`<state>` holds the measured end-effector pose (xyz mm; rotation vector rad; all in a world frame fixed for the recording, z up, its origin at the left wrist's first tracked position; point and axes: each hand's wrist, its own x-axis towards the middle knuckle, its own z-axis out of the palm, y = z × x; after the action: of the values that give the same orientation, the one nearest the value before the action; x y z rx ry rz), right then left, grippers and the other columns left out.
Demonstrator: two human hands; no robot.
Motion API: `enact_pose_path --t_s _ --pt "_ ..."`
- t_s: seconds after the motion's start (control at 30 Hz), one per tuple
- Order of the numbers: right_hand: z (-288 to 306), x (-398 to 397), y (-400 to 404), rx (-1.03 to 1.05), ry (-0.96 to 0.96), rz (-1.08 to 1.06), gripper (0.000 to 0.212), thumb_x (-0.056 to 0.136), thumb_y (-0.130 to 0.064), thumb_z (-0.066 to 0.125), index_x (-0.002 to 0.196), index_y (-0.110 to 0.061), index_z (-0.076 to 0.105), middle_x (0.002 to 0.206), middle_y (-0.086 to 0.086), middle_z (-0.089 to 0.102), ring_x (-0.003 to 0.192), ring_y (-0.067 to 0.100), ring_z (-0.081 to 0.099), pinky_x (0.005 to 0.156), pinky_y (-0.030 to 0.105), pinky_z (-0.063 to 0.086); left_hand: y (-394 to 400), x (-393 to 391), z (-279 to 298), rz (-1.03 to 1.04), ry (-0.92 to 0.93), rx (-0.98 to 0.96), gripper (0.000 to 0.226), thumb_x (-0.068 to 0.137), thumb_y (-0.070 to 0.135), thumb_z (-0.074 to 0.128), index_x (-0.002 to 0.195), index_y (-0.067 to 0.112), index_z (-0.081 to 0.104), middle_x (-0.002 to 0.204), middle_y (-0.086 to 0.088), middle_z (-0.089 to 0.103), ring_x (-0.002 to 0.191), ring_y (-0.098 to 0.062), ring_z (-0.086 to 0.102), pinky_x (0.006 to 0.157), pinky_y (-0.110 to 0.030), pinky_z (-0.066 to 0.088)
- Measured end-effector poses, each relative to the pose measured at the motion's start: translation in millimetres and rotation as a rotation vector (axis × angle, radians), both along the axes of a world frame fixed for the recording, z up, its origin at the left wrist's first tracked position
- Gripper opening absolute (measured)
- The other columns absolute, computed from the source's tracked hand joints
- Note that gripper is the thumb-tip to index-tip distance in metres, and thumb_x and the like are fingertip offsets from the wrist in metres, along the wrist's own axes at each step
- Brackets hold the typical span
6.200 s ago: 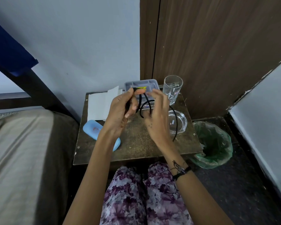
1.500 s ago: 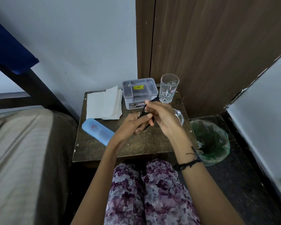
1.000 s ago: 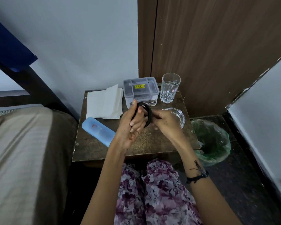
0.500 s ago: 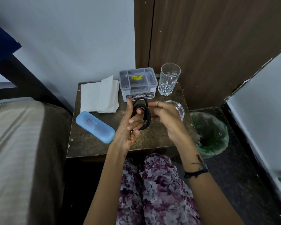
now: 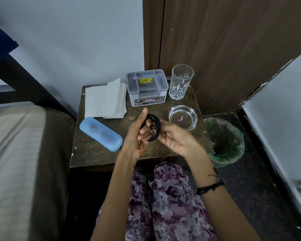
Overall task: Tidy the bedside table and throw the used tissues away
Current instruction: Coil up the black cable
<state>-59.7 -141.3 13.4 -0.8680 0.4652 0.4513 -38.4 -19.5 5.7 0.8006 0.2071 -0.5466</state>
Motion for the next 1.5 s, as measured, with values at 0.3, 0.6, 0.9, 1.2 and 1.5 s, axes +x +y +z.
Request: enact_pose_path --t_s 0.3,0.6,0.9,1.2,1.5 --pt "4 0 -1 -0.149 -0.056 0.043 0.012 0.091 -0.015 0.052 0.097 -0.010 0.061 0.088 0.008 0.065 0.080 0.015 0.062 0.071 0.021 0.055 -1 -2 2 0.172 0.006 0.266 0.043 0.088 0.028 0.058 0.048 0.014 0.050 0.032 0.008 0.039 0.022 -0.002 0.025 0.027 -0.009 0.020" --pt "-7 -7 13 -0.384 -0.427 0.035 0.050 0.076 0.005 0.069 0.115 -0.016 0.046 0.095 0.012 0.069 0.086 0.020 0.068 0.088 0.030 0.053 -6 2 3 0.286 0.009 0.341 0.043 0.090 0.027 0.056 0.052 0.011 0.045 0.029 0.008 0.035 0.026 -0.003 0.026 0.038 -0.015 0.028" --pt "-15 -9 29 -0.731 -0.571 -0.215 0.016 0.085 -0.012 0.065 0.093 -0.003 0.055 0.088 0.011 0.070 0.086 0.016 0.068 0.084 0.033 0.054 -4 0 0 0.332 0.025 0.394 0.042 0.092 0.029 0.054 0.055 0.012 0.043 0.032 0.009 0.034 0.027 -0.003 0.025 0.032 -0.014 0.021" --pt "-17 -18 46 -0.382 -0.550 -0.554 0.011 0.090 0.001 0.054 0.096 -0.009 0.054 0.094 0.008 0.068 0.094 0.023 0.067 0.086 0.031 0.054 -1 6 2 0.495 0.183 0.439 0.044 0.084 0.042 0.062 0.054 0.015 0.045 0.033 0.009 0.036 0.032 -0.005 0.036 0.038 -0.016 0.035" --pt "-13 3 44 -0.157 -0.096 -0.682 0.030 0.093 -0.001 0.050 0.118 -0.011 0.036 0.085 0.008 0.059 0.070 0.014 0.063 0.065 0.018 0.056 -10 -7 -1 0.358 -0.003 0.407 0.050 0.093 0.049 0.042 0.052 0.019 0.036 0.032 0.008 0.029 0.037 -0.005 0.036 0.055 -0.022 0.033"
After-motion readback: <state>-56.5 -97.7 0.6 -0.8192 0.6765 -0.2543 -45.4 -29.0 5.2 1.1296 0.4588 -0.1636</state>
